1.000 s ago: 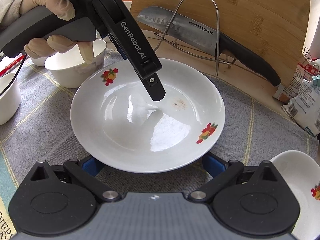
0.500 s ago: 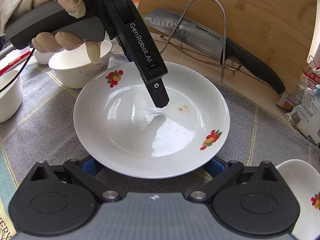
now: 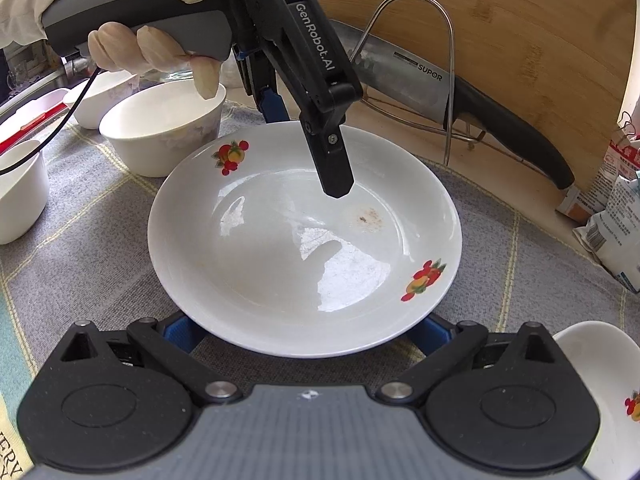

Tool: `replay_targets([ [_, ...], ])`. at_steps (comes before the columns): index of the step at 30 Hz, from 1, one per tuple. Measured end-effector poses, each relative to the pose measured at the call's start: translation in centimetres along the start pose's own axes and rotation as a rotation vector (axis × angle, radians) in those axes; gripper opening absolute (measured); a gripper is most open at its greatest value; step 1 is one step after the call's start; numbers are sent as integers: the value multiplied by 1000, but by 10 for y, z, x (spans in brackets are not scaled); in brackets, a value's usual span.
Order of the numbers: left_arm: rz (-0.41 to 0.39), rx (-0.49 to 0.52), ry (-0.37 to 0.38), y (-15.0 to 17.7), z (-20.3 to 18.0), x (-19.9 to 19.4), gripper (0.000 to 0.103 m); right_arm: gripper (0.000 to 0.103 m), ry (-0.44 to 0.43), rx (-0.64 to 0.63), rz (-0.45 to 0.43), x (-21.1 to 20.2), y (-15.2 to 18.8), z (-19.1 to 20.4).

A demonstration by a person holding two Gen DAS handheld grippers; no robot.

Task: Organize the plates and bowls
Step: 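Lift the stained plate with the left tool and carry it toward the stacked plates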

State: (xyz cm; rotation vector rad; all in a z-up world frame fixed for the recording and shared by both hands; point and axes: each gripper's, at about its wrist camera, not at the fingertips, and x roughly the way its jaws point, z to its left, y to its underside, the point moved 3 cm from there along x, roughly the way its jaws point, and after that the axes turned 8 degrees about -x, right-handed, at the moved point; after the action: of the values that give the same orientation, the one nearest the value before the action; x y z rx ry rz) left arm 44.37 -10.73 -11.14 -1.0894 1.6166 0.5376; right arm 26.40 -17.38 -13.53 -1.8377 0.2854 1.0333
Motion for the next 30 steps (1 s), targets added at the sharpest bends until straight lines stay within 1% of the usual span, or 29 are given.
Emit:
replay_targets([
  [7, 16, 67, -44, 2, -10, 3, 83, 103, 10, 1, -2, 0, 0, 1],
  [12, 10, 69, -44, 0, -11, 4, 83, 103, 7, 4, -1, 1, -1, -1],
  [18, -2, 109, -66, 3, -14, 4, 83, 103, 19, 6, 0, 1, -2, -1],
  [30, -33, 129, -65, 6, -17, -2, 83, 103, 22, 7, -3, -3, -2, -1],
])
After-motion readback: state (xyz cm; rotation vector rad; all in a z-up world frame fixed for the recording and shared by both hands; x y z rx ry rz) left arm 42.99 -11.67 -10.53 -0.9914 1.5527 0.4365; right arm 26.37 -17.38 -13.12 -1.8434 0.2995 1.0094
